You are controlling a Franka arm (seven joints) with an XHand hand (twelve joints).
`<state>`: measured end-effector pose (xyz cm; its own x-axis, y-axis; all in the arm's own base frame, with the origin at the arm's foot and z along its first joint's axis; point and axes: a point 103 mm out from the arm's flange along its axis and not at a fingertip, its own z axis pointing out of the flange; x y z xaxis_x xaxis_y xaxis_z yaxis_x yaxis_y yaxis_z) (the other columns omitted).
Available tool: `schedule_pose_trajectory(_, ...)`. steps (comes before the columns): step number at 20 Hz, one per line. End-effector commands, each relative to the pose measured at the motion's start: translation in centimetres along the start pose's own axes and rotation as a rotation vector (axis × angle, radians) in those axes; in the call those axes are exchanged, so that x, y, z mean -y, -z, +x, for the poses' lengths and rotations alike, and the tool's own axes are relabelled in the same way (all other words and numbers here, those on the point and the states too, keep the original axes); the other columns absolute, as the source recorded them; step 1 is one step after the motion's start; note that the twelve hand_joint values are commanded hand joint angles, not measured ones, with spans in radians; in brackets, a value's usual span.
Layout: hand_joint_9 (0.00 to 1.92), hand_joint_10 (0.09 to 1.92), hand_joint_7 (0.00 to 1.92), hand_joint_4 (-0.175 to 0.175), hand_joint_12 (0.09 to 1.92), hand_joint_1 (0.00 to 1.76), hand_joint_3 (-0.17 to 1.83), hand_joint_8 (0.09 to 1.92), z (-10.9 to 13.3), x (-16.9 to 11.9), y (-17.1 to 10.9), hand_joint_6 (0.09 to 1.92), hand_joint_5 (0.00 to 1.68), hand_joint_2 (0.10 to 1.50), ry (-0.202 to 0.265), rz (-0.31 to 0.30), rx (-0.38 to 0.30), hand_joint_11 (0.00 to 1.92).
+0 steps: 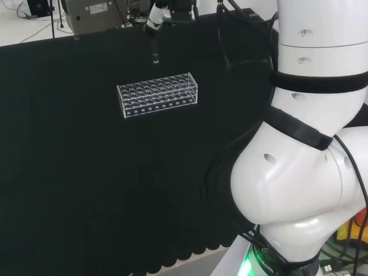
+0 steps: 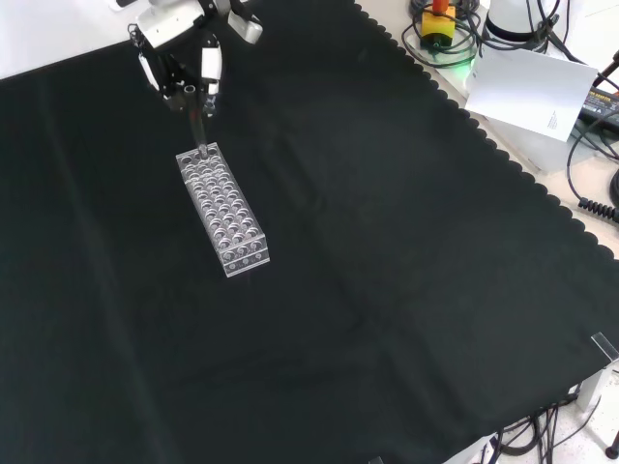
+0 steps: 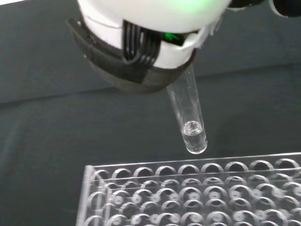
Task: Put the test tube back in the rack.
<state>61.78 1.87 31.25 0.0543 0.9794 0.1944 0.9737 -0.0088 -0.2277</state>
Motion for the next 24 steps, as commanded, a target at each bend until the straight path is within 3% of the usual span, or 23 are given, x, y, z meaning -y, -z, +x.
schedule_pose_trajectory(1, 1.87, 0.13, 1.82, -0.175, 0.67, 1.24, 0.69, 0.41, 1.7, -0.7, -0.4, 0.28, 1.48, 0.58, 0.034, 0.002, -0.017, 1.58)
schedule_pose_trajectory(24, 1.87, 0.13, 1.82, -0.175, 0.67, 1.24, 0.69, 0.41, 0.2, -2.4, -5.8, 0.28, 1.48, 0.58, -0.001, 0.073, -0.107, 1.59)
